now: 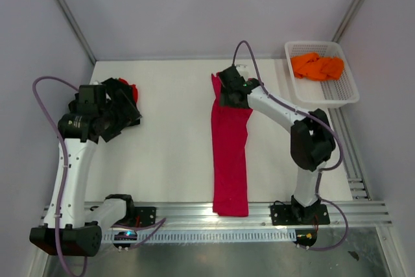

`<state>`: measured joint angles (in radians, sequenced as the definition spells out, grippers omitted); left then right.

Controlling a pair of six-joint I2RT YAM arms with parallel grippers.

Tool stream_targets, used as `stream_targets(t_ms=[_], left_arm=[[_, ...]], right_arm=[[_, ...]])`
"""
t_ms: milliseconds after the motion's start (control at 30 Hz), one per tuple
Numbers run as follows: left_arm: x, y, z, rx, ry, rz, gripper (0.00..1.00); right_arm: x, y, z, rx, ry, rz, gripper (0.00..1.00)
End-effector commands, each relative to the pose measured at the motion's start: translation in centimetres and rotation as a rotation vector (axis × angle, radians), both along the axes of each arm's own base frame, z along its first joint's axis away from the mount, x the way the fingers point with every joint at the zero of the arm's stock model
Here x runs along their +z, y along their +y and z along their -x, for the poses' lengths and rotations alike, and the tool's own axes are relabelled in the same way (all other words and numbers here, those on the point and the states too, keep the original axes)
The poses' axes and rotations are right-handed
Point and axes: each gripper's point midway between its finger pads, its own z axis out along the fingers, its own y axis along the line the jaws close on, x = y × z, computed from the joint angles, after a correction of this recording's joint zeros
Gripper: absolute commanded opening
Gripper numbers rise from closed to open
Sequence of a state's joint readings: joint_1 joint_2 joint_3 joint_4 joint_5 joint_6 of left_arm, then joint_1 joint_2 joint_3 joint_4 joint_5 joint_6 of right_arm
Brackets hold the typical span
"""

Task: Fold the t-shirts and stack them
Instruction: Rotate the tshirt 90 degrees

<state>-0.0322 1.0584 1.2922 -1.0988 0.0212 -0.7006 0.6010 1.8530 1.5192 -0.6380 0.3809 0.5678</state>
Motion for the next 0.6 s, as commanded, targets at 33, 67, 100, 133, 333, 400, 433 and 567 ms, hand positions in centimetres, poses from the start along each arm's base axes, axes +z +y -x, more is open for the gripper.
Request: stream_targets(t_ms=[33, 67, 100, 133, 333, 400, 433, 567], left_arm=[[0.3, -0.1, 0.1, -0.004, -0.03, 0.012, 0.97], [0.2, -0.1, 0.2, -0.004, -0.03, 0.01, 0.97], [0.5, 0.1, 0.3, 0.0, -0.037, 0.002, 0.97], [0.5, 0.1, 0.4, 0.001, -0.038, -0.001, 0.97], [1.5, 1.5, 1.0, 0.034, -0.046, -0.072, 0.96], [1.8, 1.7, 1.1, 0.035, -0.055, -0.082, 0.97], [1.9, 1.7, 1.1, 0.037, -0.055, -0.082, 0.97], [2.1, 1.7, 1.2, 0.041, -0.061, -0.074, 0.97]], right_arm=[[2.5, 0.3, -5.9, 0.008, -0.127, 0.028, 0.72], [1.6, 0.6, -6.6, 0.016, -0.125, 0.032, 0.72], [1.9, 1.1, -7.2, 0.032, -0.138, 0.024, 0.72], [1.7, 1.6, -7.5, 0.06, -0.133, 0.008, 0.72], [0.0, 2.3, -8.7, 0.052, -0.1, 0.007, 0.72], [-0.9, 1.9, -8.6, 0.012, -0.078, 0.013, 0.72], [-1.4, 1.6, -8.6, -0.012, -0.066, 0.021, 0.72], [-3.7, 0.2, -8.1, -0.083, 0.019, 0.023, 0.72]])
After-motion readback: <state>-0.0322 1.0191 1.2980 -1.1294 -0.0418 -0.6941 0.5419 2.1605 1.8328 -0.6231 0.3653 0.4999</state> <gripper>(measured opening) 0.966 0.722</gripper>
